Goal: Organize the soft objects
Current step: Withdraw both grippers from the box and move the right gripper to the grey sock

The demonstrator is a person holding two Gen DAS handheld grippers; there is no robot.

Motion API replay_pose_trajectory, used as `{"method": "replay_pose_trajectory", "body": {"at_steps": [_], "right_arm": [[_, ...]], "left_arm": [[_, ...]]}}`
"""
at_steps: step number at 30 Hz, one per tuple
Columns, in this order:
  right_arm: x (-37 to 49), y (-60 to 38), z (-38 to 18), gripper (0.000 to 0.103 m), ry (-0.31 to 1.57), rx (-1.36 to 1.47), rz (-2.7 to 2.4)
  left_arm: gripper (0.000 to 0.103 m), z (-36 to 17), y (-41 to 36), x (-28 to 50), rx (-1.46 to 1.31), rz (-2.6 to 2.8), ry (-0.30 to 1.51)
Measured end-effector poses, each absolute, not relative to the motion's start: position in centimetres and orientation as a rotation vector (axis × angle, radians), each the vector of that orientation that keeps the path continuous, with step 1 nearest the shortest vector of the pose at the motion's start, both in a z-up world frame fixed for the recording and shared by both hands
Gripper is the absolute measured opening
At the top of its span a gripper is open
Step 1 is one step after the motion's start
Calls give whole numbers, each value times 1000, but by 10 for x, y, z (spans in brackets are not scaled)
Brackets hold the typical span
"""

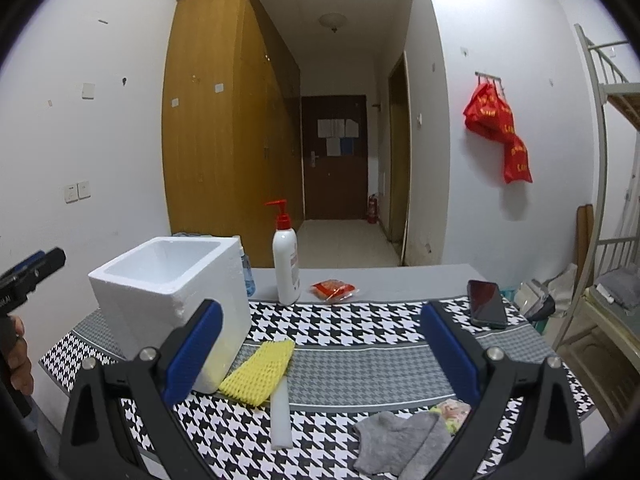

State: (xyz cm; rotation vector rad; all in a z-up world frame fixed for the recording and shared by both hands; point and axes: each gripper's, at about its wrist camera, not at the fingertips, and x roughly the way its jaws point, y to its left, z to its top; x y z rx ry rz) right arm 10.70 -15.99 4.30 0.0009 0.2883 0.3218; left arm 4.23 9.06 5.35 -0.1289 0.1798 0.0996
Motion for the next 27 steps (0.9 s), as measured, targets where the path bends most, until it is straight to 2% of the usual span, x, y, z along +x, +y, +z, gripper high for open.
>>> {"method": "replay_pose_trajectory", "body": {"at_steps": [7,27], "right_arm": [[93,-166,28,100,267,12,303],[85,-218,-19,100,374,56,165]], "left_arm": [[102,30,84,33,-147,84,151],[102,1,1,67,-51,-175,282]]}}
